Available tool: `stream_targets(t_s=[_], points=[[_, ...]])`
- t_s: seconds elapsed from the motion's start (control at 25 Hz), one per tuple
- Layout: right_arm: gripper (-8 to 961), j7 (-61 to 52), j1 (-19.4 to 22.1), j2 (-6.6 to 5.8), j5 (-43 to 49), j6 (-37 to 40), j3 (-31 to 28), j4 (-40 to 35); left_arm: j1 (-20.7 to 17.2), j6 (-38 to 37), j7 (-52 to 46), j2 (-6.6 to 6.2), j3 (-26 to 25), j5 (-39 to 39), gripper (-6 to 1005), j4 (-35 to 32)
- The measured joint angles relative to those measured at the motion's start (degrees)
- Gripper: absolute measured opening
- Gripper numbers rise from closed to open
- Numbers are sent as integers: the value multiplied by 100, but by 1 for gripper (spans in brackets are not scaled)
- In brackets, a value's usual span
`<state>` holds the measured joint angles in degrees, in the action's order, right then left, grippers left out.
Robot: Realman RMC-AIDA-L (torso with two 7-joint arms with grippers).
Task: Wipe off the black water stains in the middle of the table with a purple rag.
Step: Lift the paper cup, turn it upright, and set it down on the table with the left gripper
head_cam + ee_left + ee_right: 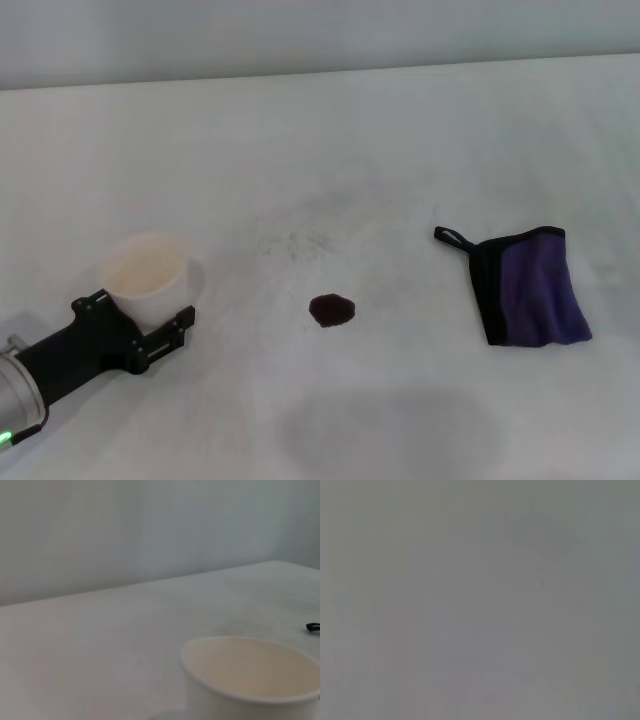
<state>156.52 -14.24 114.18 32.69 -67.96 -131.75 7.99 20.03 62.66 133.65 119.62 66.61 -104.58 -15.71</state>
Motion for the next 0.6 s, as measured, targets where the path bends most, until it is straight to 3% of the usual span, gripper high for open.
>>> stream_targets(t_s=[0.6], points=[[562,2,-4,22,0,-7,42,11,-125,14,413,7,-6,-232,706,176]])
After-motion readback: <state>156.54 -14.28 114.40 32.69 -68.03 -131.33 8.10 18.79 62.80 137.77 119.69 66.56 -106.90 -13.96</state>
